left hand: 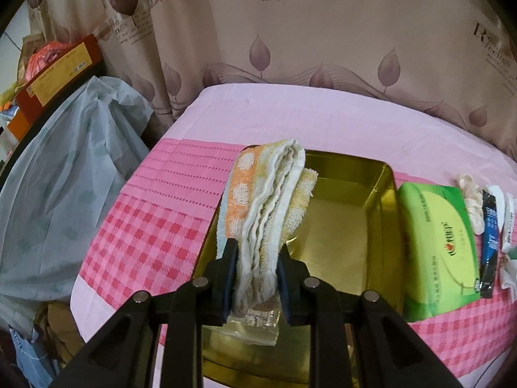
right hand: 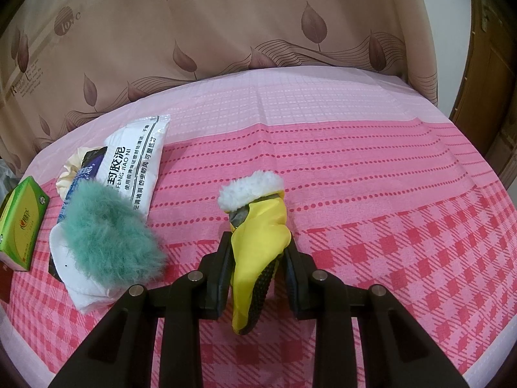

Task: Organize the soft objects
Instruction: 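Carry the striped towel into the gold tin and lower it with the left tool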

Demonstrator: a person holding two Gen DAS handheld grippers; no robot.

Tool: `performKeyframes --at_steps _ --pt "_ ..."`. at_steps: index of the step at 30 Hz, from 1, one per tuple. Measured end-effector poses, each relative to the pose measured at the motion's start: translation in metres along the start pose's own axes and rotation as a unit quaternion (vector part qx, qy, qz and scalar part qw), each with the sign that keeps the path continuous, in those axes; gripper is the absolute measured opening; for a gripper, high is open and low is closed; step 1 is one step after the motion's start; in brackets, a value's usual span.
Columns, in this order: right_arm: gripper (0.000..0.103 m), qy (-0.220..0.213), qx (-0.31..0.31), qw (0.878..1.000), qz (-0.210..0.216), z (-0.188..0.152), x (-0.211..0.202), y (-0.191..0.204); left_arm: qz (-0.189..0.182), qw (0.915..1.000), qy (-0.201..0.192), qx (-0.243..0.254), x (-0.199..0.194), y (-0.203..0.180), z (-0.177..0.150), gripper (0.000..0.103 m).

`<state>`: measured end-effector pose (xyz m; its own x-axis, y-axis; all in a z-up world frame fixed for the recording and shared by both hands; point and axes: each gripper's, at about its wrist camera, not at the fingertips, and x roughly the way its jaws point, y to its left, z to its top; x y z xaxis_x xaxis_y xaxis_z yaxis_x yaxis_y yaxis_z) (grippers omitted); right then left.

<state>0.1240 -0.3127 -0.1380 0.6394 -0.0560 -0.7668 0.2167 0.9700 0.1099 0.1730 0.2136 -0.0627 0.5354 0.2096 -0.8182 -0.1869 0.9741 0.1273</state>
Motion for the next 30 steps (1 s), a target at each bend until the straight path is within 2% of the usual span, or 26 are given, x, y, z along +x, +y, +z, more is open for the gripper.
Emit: performKeyframes --at_steps 23,30 --pt "0.026 0.001 -0.001 1.000 -0.001 0.000 0.000 0.000 0.009 0.9993 0.034 -0.011 0.025 0.007 -0.011 0.025" --pt "0.026 0.001 -0.002 1.000 -0.002 0.000 0.001 0.001 0.006 0.9992 0.038 -0.013 0.025 0.009 -0.012 0.035"
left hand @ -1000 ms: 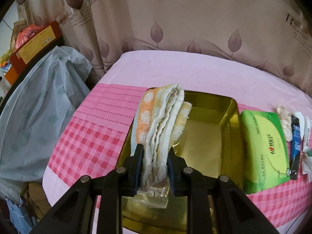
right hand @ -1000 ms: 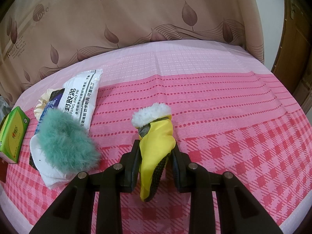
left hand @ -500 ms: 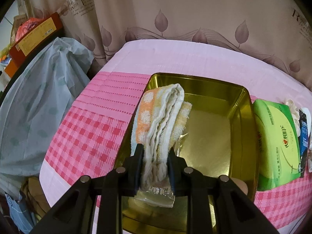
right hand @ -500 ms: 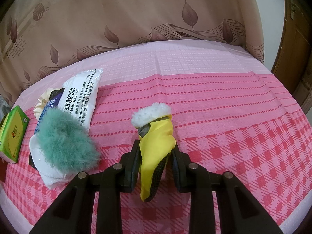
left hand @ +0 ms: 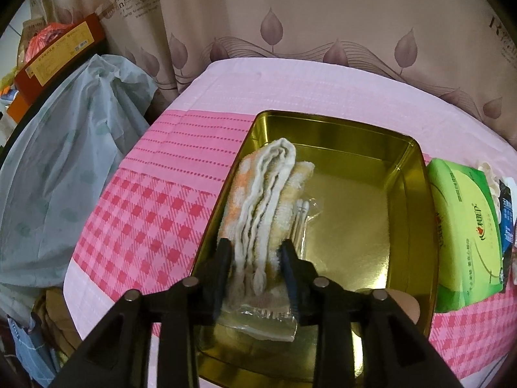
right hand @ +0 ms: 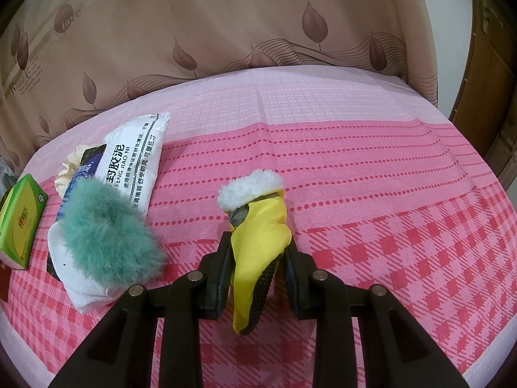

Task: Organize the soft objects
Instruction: 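Carry the striped towel into the gold tin and lower it with the left tool, then carry the yellow glove into the gold tin and open the right tool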

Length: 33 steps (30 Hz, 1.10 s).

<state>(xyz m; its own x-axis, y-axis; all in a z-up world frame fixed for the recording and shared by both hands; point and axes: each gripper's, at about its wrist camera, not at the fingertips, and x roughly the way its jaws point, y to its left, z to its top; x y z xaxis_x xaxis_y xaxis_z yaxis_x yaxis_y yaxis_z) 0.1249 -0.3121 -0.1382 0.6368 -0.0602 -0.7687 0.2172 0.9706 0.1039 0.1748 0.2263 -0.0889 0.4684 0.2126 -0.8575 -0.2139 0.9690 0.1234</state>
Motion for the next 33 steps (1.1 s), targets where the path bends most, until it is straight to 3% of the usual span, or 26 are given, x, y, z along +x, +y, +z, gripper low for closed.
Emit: performKeyframes --at_steps 7,13,23,27,33 --pt "0.026 0.001 -0.001 1.000 -0.002 0.000 0.000 -0.001 -0.017 0.9998 -0.004 0.001 -0.010 0.004 -0.004 0.040" --pt "0.026 0.001 -0.004 1.000 -0.004 0.000 0.000 -0.001 -0.027 0.9991 -0.034 -0.001 -0.033 0.012 -0.016 0.041" --pt "0.026 0.001 -0.006 1.000 -0.009 0.000 -0.002 -0.004 -0.004 0.9969 -0.078 -0.015 -0.061 0.038 -0.050 0.045" --pt "0.025 -0.011 0.001 1.000 -0.018 0.001 -0.006 -0.002 -0.015 0.9952 -0.092 -0.028 -0.068 0.045 -0.052 0.047" --pt "0.025 -0.014 -0.001 0.999 -0.038 0.000 -0.020 -0.001 -0.020 0.9951 -0.086 -0.044 -0.063 0.053 -0.052 0.050"
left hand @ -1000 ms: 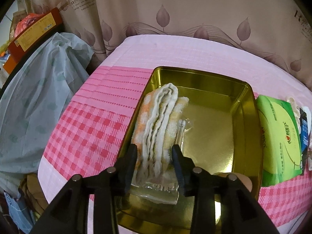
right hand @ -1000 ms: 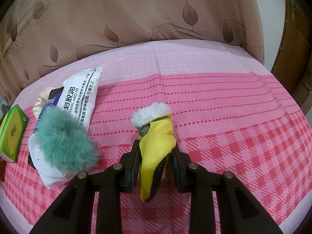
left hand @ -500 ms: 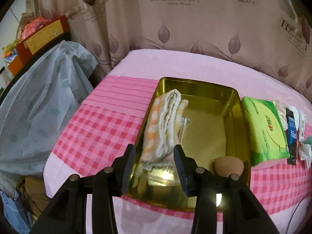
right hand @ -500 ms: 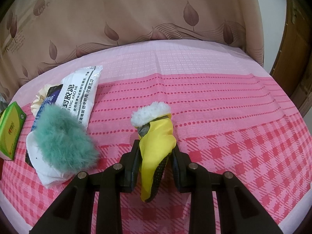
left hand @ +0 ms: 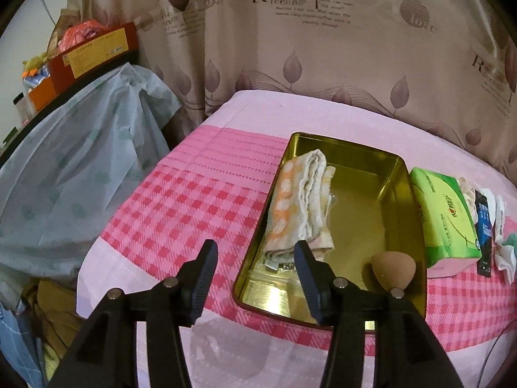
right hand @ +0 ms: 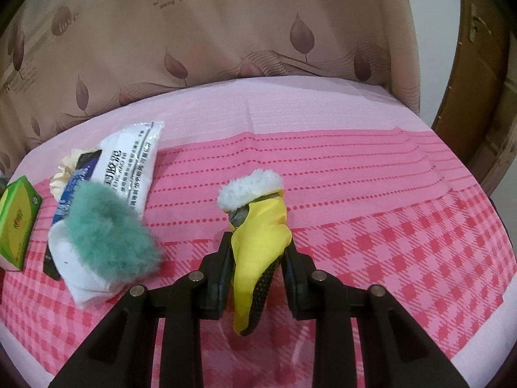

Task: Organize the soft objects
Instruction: 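Carry the yellow glove into the gold tin and open the right tool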

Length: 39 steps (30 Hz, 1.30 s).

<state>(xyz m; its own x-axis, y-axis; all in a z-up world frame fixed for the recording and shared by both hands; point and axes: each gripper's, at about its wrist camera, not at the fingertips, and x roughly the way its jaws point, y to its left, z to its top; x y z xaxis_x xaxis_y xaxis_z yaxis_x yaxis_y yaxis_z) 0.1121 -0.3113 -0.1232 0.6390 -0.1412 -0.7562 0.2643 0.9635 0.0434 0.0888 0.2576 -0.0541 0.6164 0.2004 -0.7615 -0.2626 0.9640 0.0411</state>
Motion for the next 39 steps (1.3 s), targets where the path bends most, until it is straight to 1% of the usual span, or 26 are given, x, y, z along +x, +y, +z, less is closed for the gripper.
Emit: performKeyframes --at_steps 4,10,16,22,28,31,34,37,39 --pt "0.025 -0.010 -0.003 1.000 -0.002 0.004 -0.016 0.009 -0.002 0.9997 -0.005 -0.024 -0.003 0.011 0.001 0.050" --pt "0.025 -0.028 -0.024 0.999 0.017 0.011 -0.044 0.037 0.004 0.9990 -0.001 -0.045 -0.002 0.020 0.002 0.050" --pt "0.025 -0.037 -0.047 0.996 0.063 0.018 -0.072 0.075 0.008 0.9980 0.003 -0.062 -0.001 0.028 0.002 0.050" --pt "0.025 -0.044 -0.088 0.990 0.105 0.023 -0.091 0.127 0.014 0.9969 0.007 -0.078 0.001 0.035 0.001 0.050" --pt "0.025 -0.043 -0.131 0.980 0.145 0.018 -0.107 0.180 0.014 0.9954 0.017 -0.093 0.005 0.040 0.001 0.050" --pt "0.025 -0.039 -0.155 0.972 0.170 0.011 -0.113 0.211 0.017 0.9941 0.018 -0.106 0.005 0.046 0.001 0.050" --pt "0.025 -0.034 -0.184 0.963 0.193 0.003 -0.119 0.242 0.021 0.9923 0.020 -0.120 0.006 0.052 0.001 0.050" --pt "0.025 -0.028 -0.213 0.953 0.216 -0.007 -0.122 0.277 0.021 0.9908 0.030 -0.130 0.010 0.056 0.000 0.050" --pt "0.025 -0.023 -0.228 0.946 0.230 -0.014 -0.124 0.298 0.029 0.9899 0.034 -0.134 0.012 0.058 0.000 0.050"
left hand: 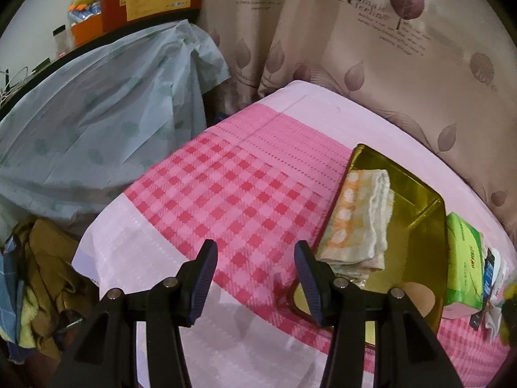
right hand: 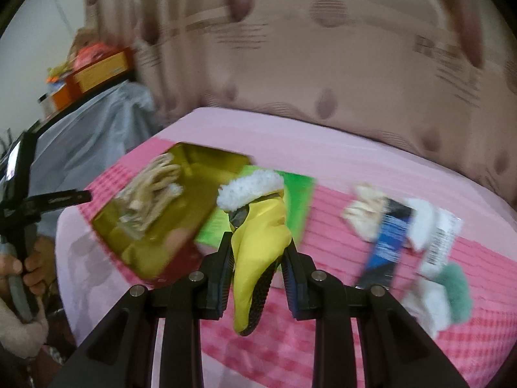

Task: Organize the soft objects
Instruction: 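Carry the yellow glove into the gold tin and open the right tool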

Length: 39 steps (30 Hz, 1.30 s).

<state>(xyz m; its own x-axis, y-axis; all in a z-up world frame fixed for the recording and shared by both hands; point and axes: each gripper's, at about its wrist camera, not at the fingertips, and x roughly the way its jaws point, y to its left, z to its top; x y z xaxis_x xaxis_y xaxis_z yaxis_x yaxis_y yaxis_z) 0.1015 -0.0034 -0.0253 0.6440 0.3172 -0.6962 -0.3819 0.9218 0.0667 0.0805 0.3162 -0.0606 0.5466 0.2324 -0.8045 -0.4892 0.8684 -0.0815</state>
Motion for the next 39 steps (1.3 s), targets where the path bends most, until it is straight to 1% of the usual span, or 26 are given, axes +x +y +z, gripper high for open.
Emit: performKeyframes --at_steps 4,9,14,17,21,28,31,32,34,35,36,39 --pt "0.025 0.014 -0.024 0.999 0.030 0.003 0.018 0.039 0.020 0.9997 -0.004 -0.016 0.000 0.008 0.001 0.050" --pt "0.025 0.028 -0.058 0.996 0.055 0.008 0.042 0.082 0.033 0.9991 0.000 -0.026 0.002 0.014 0.002 0.050" --pt "0.025 0.043 -0.078 0.994 0.069 0.013 0.067 0.107 0.037 0.9991 0.002 -0.022 0.004 0.013 0.002 0.051" --pt "0.025 0.057 -0.084 0.992 0.073 0.010 0.081 0.115 0.037 0.9990 0.002 -0.023 0.004 0.013 0.002 0.051" --pt "0.025 0.071 -0.098 0.990 0.066 0.005 0.095 0.124 0.039 0.9990 -0.001 -0.021 0.004 0.012 0.003 0.051" --pt "0.025 0.077 -0.097 0.990 0.059 0.005 0.109 0.127 0.040 0.9990 -0.002 -0.020 0.004 0.012 0.003 0.050" --pt "0.028 0.082 -0.096 0.990 0.060 0.005 0.114 0.129 0.040 0.9991 -0.003 -0.016 0.006 0.010 0.003 0.050" --pt "0.031 0.079 -0.096 0.991 0.057 0.005 0.114 0.129 0.040 0.9991 -0.003 -0.015 0.006 0.010 0.003 0.050" --pt "0.042 0.073 -0.095 0.991 0.057 0.006 0.111 0.128 0.039 0.9991 -0.003 -0.013 0.006 0.009 0.003 0.051" --pt "0.052 0.069 -0.093 0.992 0.057 0.006 0.110 0.128 0.040 0.9991 -0.003 -0.011 0.007 0.008 0.003 0.051" --pt "0.055 0.063 -0.092 0.992 0.053 0.007 0.107 0.126 0.041 0.9991 -0.004 -0.010 0.006 0.008 0.003 0.050" --pt "0.055 0.049 -0.088 0.994 0.051 0.009 0.098 0.122 0.042 0.9991 -0.007 -0.008 0.005 0.007 0.003 0.051"
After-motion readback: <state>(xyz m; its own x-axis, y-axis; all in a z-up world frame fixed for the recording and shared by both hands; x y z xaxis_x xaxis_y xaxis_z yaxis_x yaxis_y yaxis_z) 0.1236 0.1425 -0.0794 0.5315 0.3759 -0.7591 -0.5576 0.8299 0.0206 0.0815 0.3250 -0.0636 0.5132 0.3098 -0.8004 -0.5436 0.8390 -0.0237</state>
